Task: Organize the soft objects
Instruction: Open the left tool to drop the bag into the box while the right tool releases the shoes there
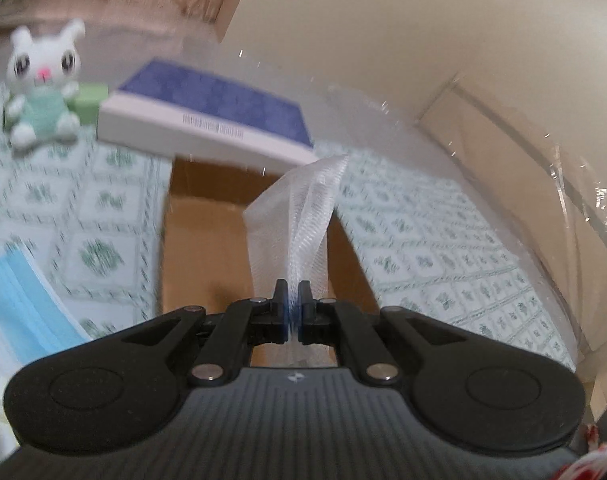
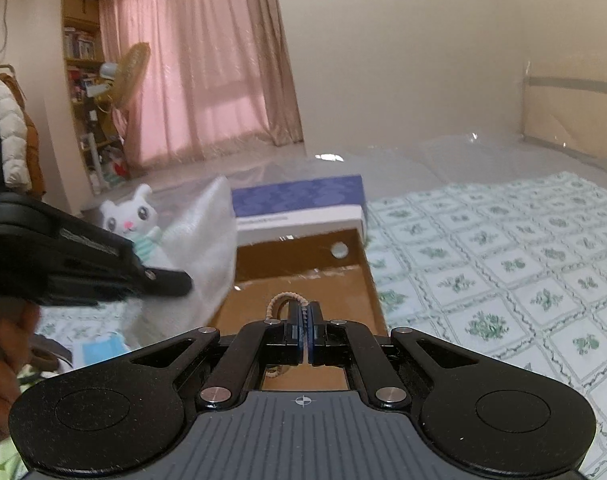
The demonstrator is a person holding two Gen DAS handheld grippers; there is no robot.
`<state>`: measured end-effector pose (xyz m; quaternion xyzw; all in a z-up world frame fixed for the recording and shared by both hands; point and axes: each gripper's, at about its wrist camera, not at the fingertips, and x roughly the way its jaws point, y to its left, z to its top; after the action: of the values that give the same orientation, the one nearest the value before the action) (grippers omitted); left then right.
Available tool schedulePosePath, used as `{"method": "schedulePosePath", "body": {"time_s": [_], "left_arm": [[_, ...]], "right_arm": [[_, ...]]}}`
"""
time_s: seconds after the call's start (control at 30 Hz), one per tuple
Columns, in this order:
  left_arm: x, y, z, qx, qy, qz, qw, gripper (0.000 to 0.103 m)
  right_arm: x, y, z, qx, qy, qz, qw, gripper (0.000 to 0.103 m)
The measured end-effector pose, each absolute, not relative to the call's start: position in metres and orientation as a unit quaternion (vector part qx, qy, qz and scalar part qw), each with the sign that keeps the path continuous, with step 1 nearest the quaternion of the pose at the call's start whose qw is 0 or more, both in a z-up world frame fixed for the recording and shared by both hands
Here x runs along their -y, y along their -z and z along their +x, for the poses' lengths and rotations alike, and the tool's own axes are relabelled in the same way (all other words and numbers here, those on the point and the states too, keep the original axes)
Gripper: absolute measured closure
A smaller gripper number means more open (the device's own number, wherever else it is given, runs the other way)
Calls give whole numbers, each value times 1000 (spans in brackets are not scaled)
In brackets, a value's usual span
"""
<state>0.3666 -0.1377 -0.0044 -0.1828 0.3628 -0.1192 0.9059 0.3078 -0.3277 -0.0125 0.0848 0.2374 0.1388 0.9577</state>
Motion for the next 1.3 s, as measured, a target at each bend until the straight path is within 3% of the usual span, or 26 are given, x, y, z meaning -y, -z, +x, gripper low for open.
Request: {"method": "schedulePosePath", "body": {"time_s": [0.27,0.4,0.63,0.73,0.8,0.87,1.3], "left_arm": [[145,17,387,-376,132,-194,896,96],[150,15,384,-369,118,-159,908,71],[139,21,382,-385,117,-157,902,68],[135,17,375,-382,119,-138,906,64],[132,15,369,-381,120,-129,908,63],[129,14,363,-382,121,-125,908,61],[113,1,319,-382,125,-101,910,59]], "right_arm": [[335,33,322,-257,-134,90,953,101],[336,36,327,-257,-137,96,952,101],[338,39,330,-269,-143,111,946,100],[337,39,330,-279,-146,112,943,89],[337,40,329,-278,-145,117,942,71],[339,38,327,-275,-144,125,942,60],[340,20,298,-283,-133,140,939,53]]}}
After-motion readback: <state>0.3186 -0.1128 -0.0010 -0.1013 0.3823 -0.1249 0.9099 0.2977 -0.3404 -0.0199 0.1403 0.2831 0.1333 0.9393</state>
